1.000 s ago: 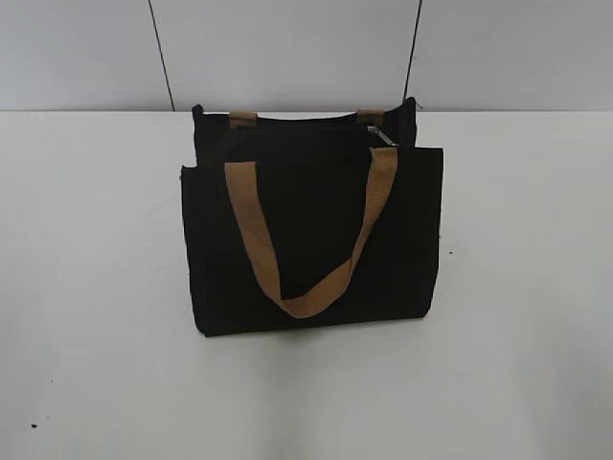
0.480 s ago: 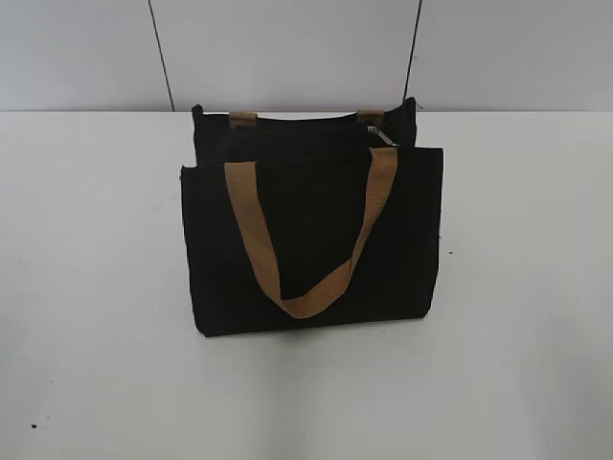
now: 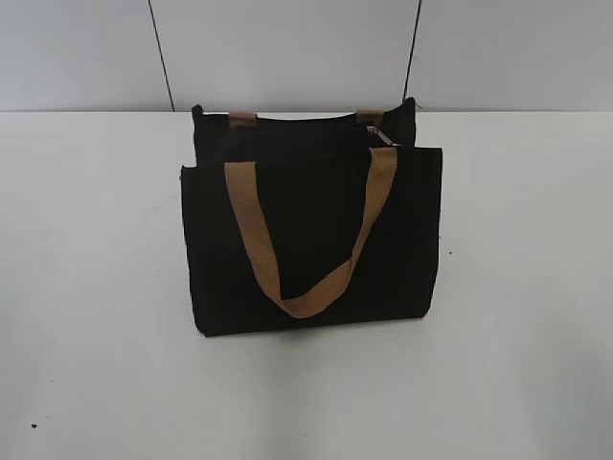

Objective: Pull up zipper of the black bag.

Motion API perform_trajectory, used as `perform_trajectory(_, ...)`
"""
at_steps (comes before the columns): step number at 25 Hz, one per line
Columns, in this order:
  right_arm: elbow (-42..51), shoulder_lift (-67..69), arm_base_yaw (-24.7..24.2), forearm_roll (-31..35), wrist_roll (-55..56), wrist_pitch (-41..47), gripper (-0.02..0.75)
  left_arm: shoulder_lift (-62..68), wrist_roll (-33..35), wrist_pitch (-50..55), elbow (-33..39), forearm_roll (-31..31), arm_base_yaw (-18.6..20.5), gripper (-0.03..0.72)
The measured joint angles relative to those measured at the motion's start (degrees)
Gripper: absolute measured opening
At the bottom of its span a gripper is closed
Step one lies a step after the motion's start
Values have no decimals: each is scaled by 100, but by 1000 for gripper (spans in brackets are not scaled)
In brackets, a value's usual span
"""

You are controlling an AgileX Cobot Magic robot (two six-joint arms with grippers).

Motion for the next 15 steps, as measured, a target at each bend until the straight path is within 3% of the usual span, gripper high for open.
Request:
perform_trajectory(8, 6, -359, -1554, 538, 0, -20, 503, -533, 0, -18, 0, 0, 1604, 445)
perform_trajectory(12, 6, -1035, -2218, 636, 0, -56, 503, -893, 0, -18, 0, 0, 2125, 445)
perform_trajectory(15, 6, -1553, -2441, 654, 0, -56, 503, -1049, 0, -18, 0, 0, 2345, 443)
